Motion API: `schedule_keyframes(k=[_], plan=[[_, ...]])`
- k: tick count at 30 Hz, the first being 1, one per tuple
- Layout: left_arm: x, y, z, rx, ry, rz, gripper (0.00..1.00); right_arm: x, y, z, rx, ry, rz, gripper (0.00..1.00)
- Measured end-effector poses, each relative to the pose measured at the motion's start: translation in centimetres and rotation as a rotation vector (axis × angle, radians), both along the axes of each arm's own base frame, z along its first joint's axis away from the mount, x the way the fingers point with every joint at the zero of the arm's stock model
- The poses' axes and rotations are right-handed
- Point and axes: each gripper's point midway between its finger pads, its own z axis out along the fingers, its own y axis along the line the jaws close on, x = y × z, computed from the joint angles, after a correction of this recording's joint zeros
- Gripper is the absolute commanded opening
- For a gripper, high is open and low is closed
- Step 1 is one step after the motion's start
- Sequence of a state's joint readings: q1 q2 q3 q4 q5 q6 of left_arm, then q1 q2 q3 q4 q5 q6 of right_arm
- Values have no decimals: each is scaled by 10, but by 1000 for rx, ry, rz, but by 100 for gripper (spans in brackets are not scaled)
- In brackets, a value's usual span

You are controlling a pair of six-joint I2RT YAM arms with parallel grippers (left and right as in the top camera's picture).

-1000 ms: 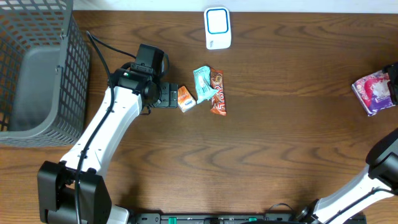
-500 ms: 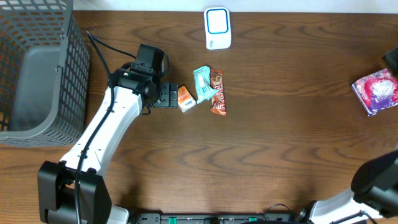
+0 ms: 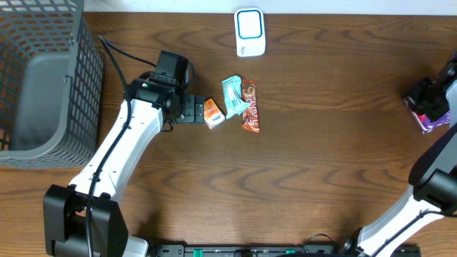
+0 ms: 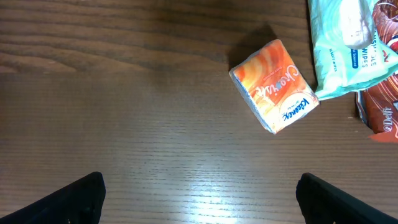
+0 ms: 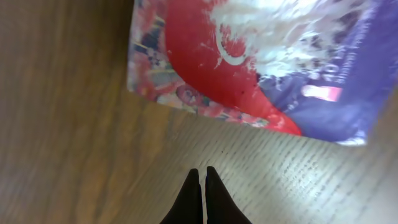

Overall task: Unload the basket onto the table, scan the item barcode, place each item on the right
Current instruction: 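Release the purple box and raise the right gripper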

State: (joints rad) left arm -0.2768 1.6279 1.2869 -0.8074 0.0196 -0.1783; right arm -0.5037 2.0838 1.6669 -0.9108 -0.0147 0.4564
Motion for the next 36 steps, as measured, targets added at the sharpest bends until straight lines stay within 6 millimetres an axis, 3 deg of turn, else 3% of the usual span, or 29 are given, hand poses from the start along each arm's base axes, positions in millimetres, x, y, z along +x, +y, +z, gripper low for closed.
schedule_keyframes(k=[10,17,23,27,30,31,32,36], plan=[[0,0,0,0,0,0,98,23,-19,-33,-61,-30,5,1],[0,0,0,0,0,0,98,55,-36,-30,-149,-145,79,4],[0,0,0,0,0,0,98,72,-29,-23,-130,-225,178,6],[0,0,0,0,0,0,98,80,-8,-20,-35,-279,246,10],[0,0,0,0,0,0,98,87,9,-13,30,-336,304,28],[0,0,0,0,0,0,98,90,16,-9,51,-358,330,38],[0,0,0,0,0,0,98,94,24,-3,72,-382,350,55],[0,0,0,0,0,0,98,107,73,33,171,-490,473,80]])
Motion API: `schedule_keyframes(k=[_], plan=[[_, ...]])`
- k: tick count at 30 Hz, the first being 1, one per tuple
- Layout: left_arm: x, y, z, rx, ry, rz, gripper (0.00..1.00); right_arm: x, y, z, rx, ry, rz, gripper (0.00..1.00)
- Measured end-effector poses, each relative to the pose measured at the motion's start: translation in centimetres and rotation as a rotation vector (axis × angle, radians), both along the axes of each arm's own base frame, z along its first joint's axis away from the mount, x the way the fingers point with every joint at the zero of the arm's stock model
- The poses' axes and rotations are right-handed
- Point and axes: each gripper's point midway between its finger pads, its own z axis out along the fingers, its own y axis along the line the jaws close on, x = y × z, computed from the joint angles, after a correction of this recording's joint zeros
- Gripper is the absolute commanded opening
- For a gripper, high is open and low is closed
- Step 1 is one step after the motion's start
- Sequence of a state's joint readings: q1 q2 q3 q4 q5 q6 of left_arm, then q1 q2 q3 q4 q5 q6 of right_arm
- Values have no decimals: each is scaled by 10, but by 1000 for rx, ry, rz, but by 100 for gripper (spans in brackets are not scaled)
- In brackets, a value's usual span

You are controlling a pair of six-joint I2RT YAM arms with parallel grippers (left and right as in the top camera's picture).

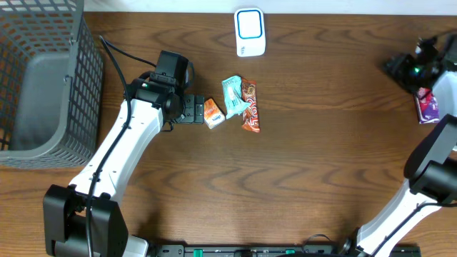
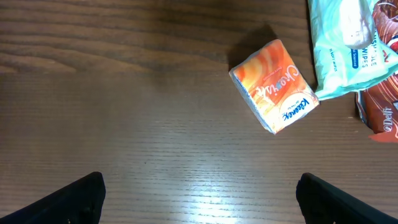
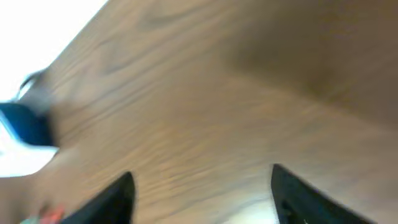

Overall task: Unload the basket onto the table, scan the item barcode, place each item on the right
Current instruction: 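Release the purple box and raise the right gripper, then move the right gripper to the wafer bar and grasp it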

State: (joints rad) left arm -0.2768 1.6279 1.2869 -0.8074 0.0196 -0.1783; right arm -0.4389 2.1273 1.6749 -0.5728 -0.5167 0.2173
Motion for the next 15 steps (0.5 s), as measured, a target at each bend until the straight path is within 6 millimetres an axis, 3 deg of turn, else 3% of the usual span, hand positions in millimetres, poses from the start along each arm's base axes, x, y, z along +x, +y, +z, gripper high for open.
schedule_keyframes(k=[4,8,15], plan=[[0,0,0,0,0,0,98,2,64,23,100,-18,145,94],[0,0,0,0,0,0,98,-12,130,17,159,78,262,98],[0,0,0,0,0,0,98,-25,205,8,125,151,399,99]])
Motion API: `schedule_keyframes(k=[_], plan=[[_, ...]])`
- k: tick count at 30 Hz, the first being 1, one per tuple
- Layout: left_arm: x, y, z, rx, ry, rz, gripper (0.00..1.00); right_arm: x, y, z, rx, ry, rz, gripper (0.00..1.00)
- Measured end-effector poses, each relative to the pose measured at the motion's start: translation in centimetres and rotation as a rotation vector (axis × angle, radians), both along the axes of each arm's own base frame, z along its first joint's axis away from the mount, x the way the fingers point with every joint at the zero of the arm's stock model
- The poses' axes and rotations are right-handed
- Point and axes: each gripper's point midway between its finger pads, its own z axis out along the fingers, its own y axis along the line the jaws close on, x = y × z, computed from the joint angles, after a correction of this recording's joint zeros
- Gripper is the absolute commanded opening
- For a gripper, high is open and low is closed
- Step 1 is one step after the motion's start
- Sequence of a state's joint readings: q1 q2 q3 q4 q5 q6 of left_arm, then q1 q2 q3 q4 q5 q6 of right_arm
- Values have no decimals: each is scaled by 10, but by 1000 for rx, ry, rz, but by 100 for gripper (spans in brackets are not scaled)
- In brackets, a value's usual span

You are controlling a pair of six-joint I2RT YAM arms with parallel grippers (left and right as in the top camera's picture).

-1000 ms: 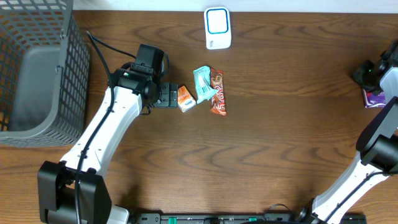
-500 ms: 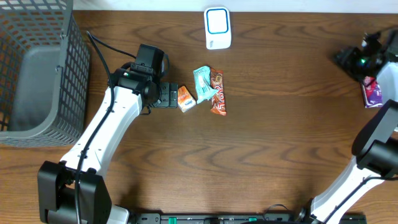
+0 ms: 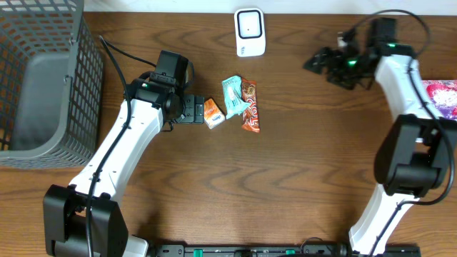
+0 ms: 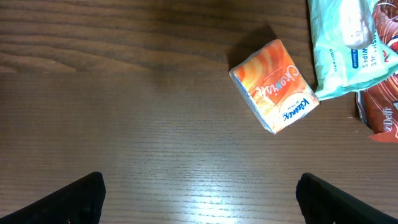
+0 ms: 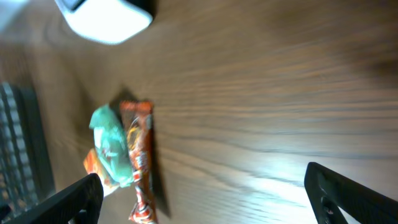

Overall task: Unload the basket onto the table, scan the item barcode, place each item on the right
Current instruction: 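Move the right gripper to the wafer bar and grasp it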

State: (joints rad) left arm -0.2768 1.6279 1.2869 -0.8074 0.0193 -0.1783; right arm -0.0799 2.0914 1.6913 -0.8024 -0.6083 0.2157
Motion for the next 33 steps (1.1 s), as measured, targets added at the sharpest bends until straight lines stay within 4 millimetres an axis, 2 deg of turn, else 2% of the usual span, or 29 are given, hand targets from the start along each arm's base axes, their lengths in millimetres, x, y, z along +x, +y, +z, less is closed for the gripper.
schedule_keyframes(k=[3,9,19,26,33], plan=[[0,0,0,0,0,0,98,-9,33,-5,-40,20,66,99],[0,0,0,0,0,0,98,-25,80,-14,-131,35,165,99],[0,0,0,0,0,0,98,-50,136,-26,-297,21,290,99],[0,0,0,0,0,0,98,-66,157,-31,-374,18,348,99],[0,0,0,0,0,0,98,-73,165,-32,-398,18,370,99]])
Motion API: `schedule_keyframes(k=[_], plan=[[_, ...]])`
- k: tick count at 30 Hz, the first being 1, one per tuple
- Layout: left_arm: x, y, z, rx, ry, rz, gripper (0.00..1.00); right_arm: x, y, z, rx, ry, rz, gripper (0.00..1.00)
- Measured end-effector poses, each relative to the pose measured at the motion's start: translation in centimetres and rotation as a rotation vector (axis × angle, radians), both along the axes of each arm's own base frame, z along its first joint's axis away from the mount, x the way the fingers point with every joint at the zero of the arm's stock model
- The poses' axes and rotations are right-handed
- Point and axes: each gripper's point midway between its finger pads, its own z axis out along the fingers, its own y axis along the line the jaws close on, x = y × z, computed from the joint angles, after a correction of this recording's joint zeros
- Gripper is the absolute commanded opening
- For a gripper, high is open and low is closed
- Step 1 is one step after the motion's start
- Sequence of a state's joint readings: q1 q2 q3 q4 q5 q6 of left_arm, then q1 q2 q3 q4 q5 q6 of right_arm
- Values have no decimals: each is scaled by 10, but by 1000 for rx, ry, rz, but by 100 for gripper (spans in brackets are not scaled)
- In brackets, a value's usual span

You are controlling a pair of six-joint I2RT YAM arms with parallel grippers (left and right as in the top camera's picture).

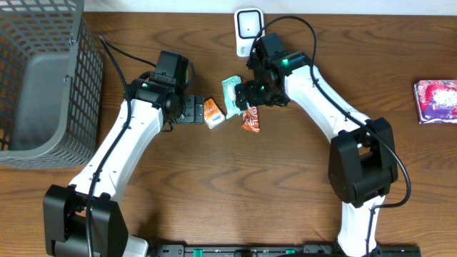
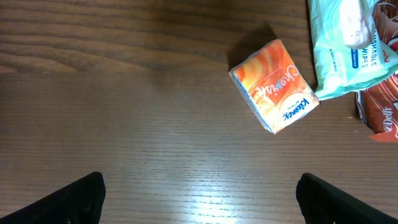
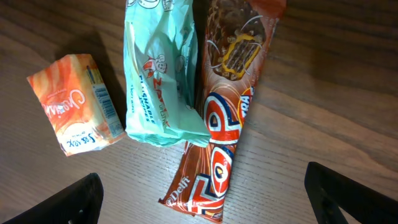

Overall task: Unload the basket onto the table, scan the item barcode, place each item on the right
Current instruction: 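Move the right gripper to the wafer bar and grasp it, then lift the wafer bar and hold it up to the scanner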

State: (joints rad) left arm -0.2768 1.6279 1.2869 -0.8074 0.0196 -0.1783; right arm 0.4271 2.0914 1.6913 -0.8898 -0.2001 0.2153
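Note:
A white barcode scanner (image 1: 249,31) stands at the table's back edge. Three items lie in front of it. An orange Kleenex tissue pack (image 1: 213,113) (image 2: 274,86) (image 3: 76,103) is leftmost. Beside it are a mint-green wipes pack (image 1: 233,95) (image 3: 160,74) and a brown-and-red chocolate bar (image 1: 250,116) (image 3: 224,118). My left gripper (image 1: 191,111) (image 2: 202,202) is open just left of the tissue pack, with nothing in it. My right gripper (image 1: 250,94) (image 3: 205,199) hovers open over the wipes and the bar, with the bar's lower end between its fingertips.
A grey mesh basket (image 1: 43,78) fills the far left. A purple-and-red pack (image 1: 435,101) lies at the right edge of the table. The wipes pack overlaps the chocolate bar's left side.
My right gripper was to the right of the scanner at the back of the table. It is now over the wipes pack and the chocolate bar, still open. My left arm and the items have not moved.
My right gripper was shut next to the purple-and-red pack at the far right. Then it was open and away from that pack, which stayed on the table. Then it was further left, near the scanner, and now it is over the three items. My left gripper stayed open throughout.

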Motion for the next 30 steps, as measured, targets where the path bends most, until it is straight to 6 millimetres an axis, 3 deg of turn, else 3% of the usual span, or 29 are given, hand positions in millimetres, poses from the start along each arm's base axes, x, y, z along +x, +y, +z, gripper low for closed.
schedule_keyframes(k=[12,18,30], plan=[[0,0,0,0,0,0,98,-1,-4,-1,-23,2,-6,96],[0,0,0,0,0,0,98,-1,-10,-4,-55,1,-22,75],[0,0,0,0,0,0,98,-11,-12,-30,-74,12,-16,61]])
